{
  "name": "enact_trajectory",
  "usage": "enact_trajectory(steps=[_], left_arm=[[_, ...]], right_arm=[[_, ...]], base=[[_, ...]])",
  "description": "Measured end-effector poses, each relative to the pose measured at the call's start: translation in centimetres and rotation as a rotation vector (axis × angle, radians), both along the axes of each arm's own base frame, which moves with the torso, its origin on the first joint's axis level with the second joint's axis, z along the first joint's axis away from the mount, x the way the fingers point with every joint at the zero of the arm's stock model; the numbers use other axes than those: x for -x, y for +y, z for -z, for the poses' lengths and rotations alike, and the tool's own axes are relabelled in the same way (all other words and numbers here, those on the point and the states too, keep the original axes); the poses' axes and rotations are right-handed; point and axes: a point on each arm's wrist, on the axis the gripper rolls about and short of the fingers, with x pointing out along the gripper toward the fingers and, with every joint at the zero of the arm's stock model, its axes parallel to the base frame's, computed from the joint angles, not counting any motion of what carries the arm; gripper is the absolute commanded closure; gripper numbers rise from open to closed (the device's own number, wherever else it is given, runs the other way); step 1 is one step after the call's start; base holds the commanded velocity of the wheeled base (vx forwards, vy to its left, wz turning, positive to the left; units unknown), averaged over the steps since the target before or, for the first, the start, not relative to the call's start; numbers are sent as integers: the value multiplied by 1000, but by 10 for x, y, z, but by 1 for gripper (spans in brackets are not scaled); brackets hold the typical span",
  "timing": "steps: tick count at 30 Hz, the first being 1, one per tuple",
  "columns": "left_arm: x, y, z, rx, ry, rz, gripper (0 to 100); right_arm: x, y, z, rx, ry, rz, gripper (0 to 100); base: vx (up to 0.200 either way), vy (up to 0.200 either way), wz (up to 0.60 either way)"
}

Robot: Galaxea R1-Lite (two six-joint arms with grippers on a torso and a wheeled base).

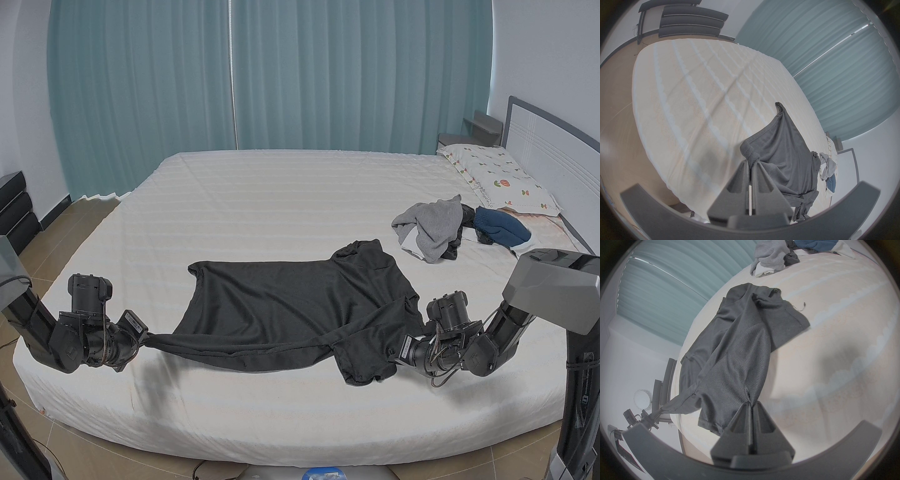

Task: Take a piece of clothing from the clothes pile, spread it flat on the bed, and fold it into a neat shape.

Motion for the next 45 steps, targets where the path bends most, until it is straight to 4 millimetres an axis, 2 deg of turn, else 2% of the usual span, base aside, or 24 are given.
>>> enact_trajectory(steps=[6,12,20,28,34,40,41,43,44,45], left_arm=[[7,0,2,-40,15,57,100],[20,-3,4,-92,60,127,100],[49,-10,4,-155,232,271,100],[66,-12,4,-208,293,360,100],[72,-12,5,-241,315,379,100],[81,-11,7,-271,352,410,100],[81,-11,7,-271,353,411,100],[83,-11,8,-273,357,413,100],[84,-11,8,-273,361,414,0],[85,-11,9,-272,363,415,0]], right_arm=[[18,-20,-15,10,39,25,100],[56,-39,-25,59,73,-11,100],[107,-54,-32,108,124,-58,100],[143,-61,-35,124,165,-81,100],[165,-53,-34,151,194,-148,100],[175,-50,-32,189,211,-164,100],[176,-50,-31,190,215,-165,0],[179,-51,-30,194,225,-169,0],[181,-51,-30,195,229,-168,0],[181,-51,-30,193,229,-166,0]], base=[[0,0,0],[0,0,0],[0,0,0],[0,0,0],[0,0,0],[0,0,0],[0,0,0],[0,0,0],[0,0,0],[0,0,0]])
